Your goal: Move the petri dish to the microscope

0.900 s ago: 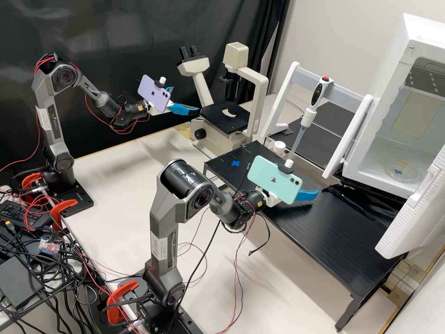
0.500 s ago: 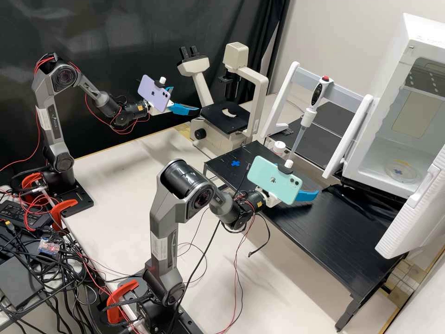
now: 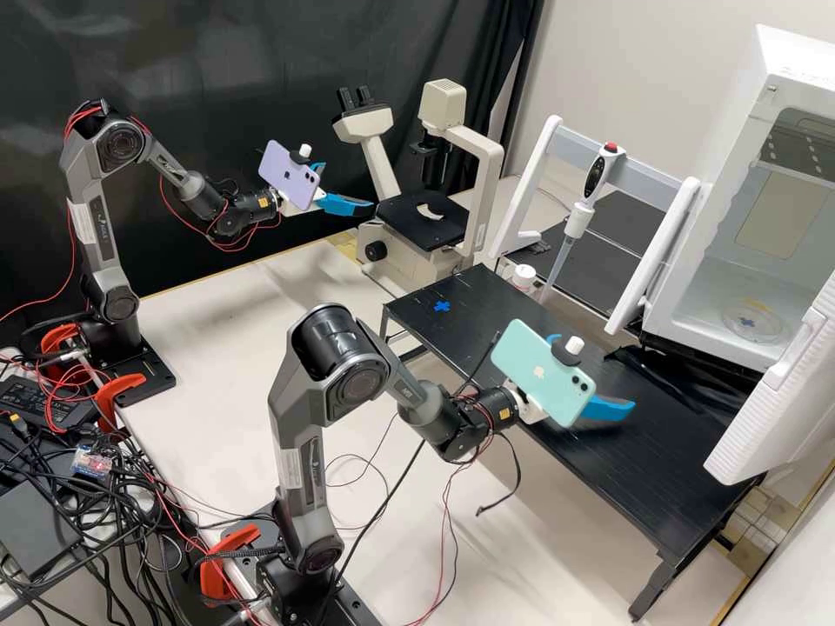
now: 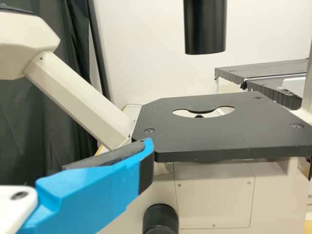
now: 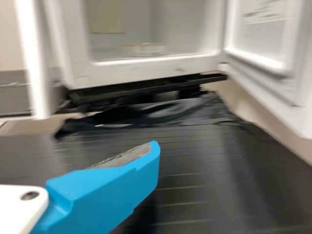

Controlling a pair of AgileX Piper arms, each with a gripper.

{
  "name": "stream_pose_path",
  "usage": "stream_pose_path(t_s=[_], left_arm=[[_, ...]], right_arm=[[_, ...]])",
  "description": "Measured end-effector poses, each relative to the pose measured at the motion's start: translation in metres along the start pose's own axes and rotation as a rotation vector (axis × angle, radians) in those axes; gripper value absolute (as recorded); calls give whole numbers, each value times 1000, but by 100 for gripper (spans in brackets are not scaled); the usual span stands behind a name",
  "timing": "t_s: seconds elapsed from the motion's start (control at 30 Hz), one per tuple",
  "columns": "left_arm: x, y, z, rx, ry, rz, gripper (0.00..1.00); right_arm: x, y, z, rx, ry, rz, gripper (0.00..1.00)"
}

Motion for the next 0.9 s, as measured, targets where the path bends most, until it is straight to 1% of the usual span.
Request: stream_pose_path(t_s=[0.03,0.13,0.2,0.3,0.4,0.47,0.63,0.8,0.9], left_arm=[[0,0,0,0,0,0,100],[0,0,0,0,0,0,100],[0,0,0,0,0,0,100],[0,0,0,0,0,0,100],[0,0,0,0,0,0,100],[0,0,0,0,0,0,100],[0,0,0,0,0,0,100],[0,0,0,0,0,0,100],[0,0,0,0,0,0,100]], right_arm=[[4,6,1,4,-2,21,100],[16,20,4,2,-6,70,100],[26,28,3,-1,-1,91,100],[43,41,2,8,-6,129,100],[61,51,-2,11,-4,145,100],[72,56,-5,12,-1,151,100],[111,73,-15,51,19,169,100],[145,79,-22,86,25,149,100],[167,80,-31,71,34,125,100]])
